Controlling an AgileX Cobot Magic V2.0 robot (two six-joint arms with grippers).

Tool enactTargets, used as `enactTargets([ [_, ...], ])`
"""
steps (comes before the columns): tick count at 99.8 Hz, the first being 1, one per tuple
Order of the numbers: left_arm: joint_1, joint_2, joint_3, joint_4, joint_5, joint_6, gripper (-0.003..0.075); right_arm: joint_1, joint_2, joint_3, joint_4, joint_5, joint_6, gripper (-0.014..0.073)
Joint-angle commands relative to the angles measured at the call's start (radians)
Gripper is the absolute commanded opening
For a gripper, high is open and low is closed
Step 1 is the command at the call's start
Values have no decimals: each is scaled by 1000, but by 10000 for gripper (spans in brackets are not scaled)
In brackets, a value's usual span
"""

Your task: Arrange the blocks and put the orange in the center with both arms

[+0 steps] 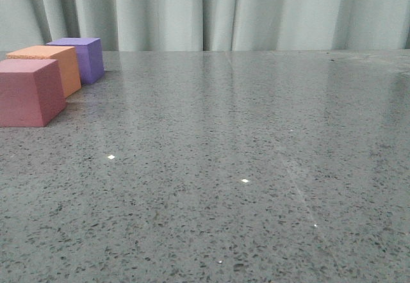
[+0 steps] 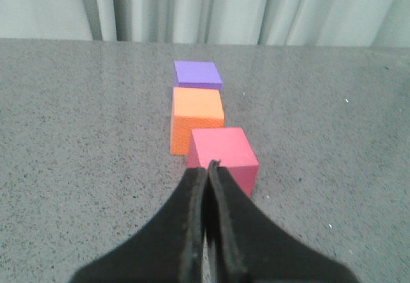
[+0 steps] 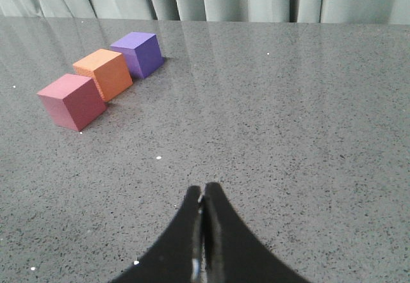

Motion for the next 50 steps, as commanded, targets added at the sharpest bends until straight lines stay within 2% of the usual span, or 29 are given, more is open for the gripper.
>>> enactTargets([
  [1,20,10,13,-11,-175,1,-19,-3,7,-25,-15,-87,-9,-122],
  [12,58,7,75,-11,-294,26,-19,-3,7,-25,-15,-87,-9,-122],
  [33,139,-54,180,-2,-419,140,-19,-3,7,-25,-15,-87,-9,-122],
  [50,213,-114,255,-2,-461,154,-19,-3,7,-25,-15,-87,-9,-122],
])
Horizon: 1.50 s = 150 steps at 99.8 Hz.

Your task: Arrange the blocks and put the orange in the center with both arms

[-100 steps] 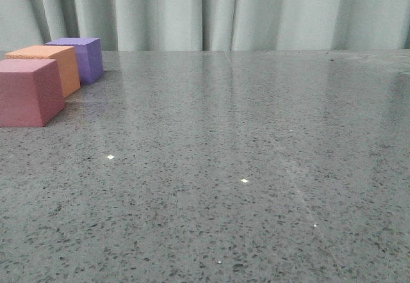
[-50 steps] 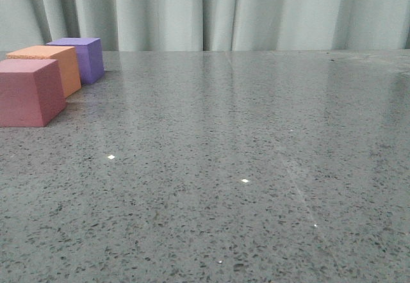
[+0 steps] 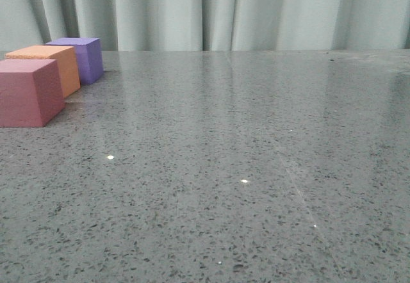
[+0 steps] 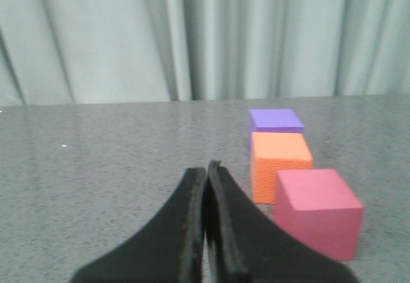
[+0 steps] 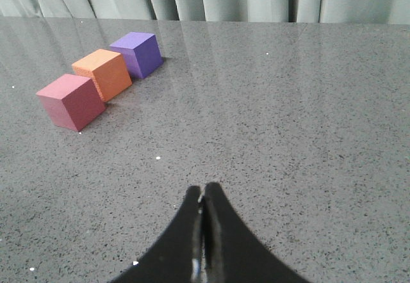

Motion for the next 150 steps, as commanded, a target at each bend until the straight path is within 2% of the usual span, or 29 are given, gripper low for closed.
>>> enactTargets([
  [1,32,-21,7,-2,-106,8,-19,-3,7,-25,-15,-87,-9,-122],
  [48,51,-230,302,-29,-203,8,-19,-3,7,-25,-15,-87,-9,-122],
  [53,51,-248,301,-29,-163,8,-19,-3,7,-25,-15,-87,-9,-122],
  [150,54,-245,301,-29,-164,8,-19,-3,7,-25,-15,-80,-9,-122],
])
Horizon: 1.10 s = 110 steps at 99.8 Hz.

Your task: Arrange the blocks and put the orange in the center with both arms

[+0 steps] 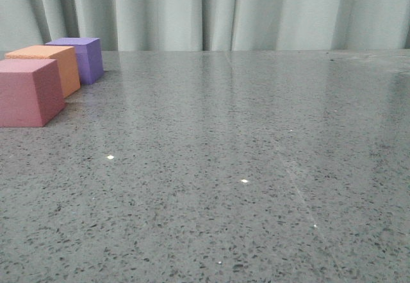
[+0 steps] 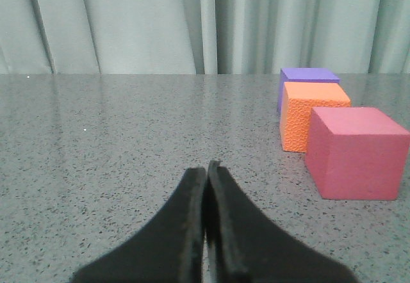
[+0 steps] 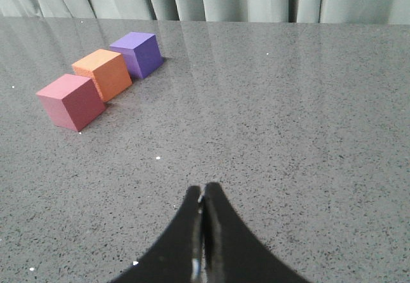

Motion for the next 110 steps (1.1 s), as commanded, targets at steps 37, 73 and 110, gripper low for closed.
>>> enactTargets([
  [37,3,-34,20,-11,-72,2,-19,-123,-18,70,-49,-324,-10,-122],
  [73,3,-34,20,-11,-72,2,-19,-437,-170,319,-89,-533,-25,-122],
  [110,3,-34,20,-11,-72,2,-19,-527,-392,486,-25,-436,-109,-122],
])
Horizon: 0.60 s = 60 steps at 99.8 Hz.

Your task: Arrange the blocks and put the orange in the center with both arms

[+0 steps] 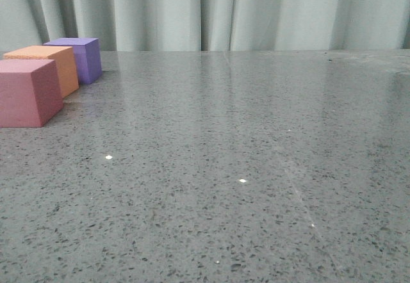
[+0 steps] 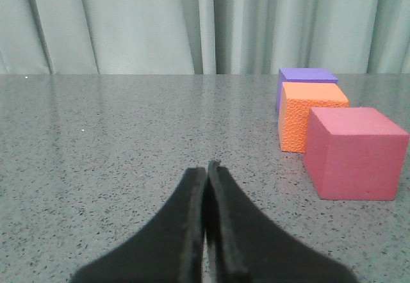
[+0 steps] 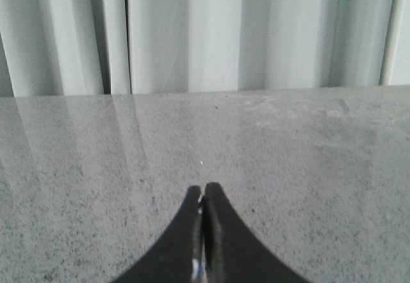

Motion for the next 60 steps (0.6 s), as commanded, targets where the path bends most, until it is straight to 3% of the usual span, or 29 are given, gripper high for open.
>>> enactTargets([
  [1,3,-34,20,-11,-72,2,-19,-8,-45,5,26,-8,-29,-122],
  [60,3,-33,20,-11,-72,2,-19,-8,-41,4,22,34,-32,-122],
])
